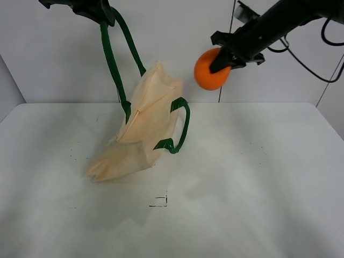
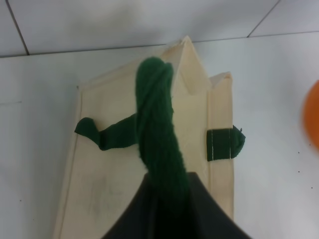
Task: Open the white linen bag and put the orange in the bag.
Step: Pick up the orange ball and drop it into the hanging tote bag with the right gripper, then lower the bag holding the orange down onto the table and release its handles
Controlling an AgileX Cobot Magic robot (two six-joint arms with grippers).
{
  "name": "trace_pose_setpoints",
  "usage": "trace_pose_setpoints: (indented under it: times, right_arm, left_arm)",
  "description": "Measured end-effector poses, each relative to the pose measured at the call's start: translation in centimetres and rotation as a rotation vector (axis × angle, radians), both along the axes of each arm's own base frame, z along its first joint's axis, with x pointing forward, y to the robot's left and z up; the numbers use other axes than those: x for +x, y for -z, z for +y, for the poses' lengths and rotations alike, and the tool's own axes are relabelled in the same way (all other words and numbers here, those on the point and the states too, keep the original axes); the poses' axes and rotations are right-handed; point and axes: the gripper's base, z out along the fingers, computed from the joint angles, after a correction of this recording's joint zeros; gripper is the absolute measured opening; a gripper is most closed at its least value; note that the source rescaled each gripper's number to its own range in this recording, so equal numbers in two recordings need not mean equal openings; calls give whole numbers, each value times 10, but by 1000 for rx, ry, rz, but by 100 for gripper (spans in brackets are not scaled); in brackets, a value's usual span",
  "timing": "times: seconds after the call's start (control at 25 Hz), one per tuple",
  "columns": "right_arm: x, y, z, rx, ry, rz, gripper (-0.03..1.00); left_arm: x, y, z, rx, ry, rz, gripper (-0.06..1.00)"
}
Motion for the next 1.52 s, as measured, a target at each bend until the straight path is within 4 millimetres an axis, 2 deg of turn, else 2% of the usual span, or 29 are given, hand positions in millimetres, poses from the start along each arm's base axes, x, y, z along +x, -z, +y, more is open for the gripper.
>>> trace_pose_setpoints:
  times: [0.2, 0.36, 0.48, 0.68, 0.84, 0.88, 0.92, 1.04, 1.08, 1.12, 1.24, 1.4, 1.52]
  right_arm:
    - [-13, 24, 64, -11, -163, 18, 2]
    - [-20, 43, 99, -21, -225, 14, 2]
    - [-20, 55, 109, -40, -240, 22, 2]
    - [-9, 74, 113, -33, -191, 1, 2]
    - [-2, 98, 119, 5, -160, 45, 2]
    - [-1, 102, 120, 13, -157, 56, 5]
    - [-1, 105, 121, 18, -156, 66, 15]
    - [-1, 107, 122, 24, -159, 70, 69]
    - [-1, 107, 122, 24, -160, 71, 82]
    - [-1, 106, 122, 19, -162, 66, 90]
    - [-1, 100, 120, -28, -187, 54, 98]
    - [1, 80, 112, -147, -178, 67, 100]
    - [5, 66, 100, -285, -107, 73, 100]
  left_arm:
    - [0, 0, 0, 0, 0, 0, 0]
    - [0, 0, 0, 0, 0, 0, 0]
    - [0, 0, 0, 0, 0, 0, 0]
    - [0, 0, 0, 1, 1, 0, 0]
    - [0, 0, 0, 1, 1, 0, 0]
    - [0, 0, 0, 1, 1, 0, 0]
    - [0, 0, 0, 1, 1, 0, 0]
    - [0, 0, 0, 1, 1, 0, 0]
    - [0, 0, 0, 1, 1, 0, 0]
    - [0, 0, 0, 1, 1, 0, 0]
    - [0, 0, 0, 1, 1, 0, 0]
    - [0, 0, 0, 1, 2, 0, 0]
    - [0, 0, 0, 1, 2, 0, 0]
